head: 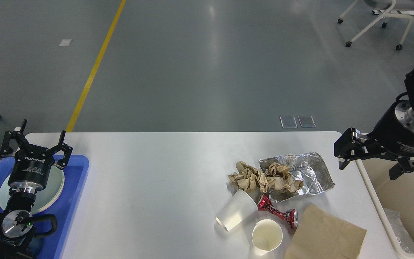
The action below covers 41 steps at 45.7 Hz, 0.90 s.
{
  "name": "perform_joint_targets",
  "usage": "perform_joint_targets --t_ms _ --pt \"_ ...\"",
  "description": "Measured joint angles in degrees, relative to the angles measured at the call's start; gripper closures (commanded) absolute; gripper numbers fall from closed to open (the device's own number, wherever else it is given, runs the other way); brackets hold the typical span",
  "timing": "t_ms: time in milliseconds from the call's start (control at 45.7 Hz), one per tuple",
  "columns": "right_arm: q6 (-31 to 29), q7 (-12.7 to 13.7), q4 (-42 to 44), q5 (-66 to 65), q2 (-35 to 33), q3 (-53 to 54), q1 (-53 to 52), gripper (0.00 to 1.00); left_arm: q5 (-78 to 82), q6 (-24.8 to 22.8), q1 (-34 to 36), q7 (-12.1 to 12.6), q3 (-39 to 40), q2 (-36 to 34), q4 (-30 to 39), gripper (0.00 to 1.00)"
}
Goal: Tidy desktop
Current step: 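Lower the right gripper toward the brown paper bag by the bin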
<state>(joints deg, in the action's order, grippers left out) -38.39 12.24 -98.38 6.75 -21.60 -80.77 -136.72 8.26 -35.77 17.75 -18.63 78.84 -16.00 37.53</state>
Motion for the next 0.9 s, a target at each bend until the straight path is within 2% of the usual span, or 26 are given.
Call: perform_joint_targets --t_ms 131,241,416,503,590,722,897 --pt "0.4 -0.4 -0.4 -2.3 -4.3 0.1 5.3 0.00 0.0 0.0 0.0 0.0 0.0 0.0 0.0 0.03" --pt "1.5 -1.8 -0.2 -4.3 -9.0 0.5 10.2 0.00 0.0 0.0 0.0 0.0 0.0 0.0 0.0 0.03" --pt "9.5 -3.0 0.1 -4.9 -12.0 2.2 20.0 0.00 0.0 0.0 0.0 -0.1 0.0 0.0 0.0 0.03" --pt "15.1 -4.5 0.0 -5.5 -12.5 3.6 25.6 0.00 0.0 0.0 0.0 -0.1 0.0 0.0 0.0 0.03" --pt "19.9 -7.5 0.0 -7.4 -11.9 4.2 30.5 0.00 0.0 0.0 0.0 -0.1 0.0 0.0 0.0 0.03" --pt "23.5 -11.9 -0.1 -10.6 -10.8 4.9 35.6 0.00 0.0 0.0 0.0 0.0 0.0 0.0 0.0 0.03" --pt "29.6 -12.9 0.3 -12.3 -9.4 6.0 41.8 0.00 0.0 0.0 0.0 0.0 0.0 0.0 0.0 0.03"
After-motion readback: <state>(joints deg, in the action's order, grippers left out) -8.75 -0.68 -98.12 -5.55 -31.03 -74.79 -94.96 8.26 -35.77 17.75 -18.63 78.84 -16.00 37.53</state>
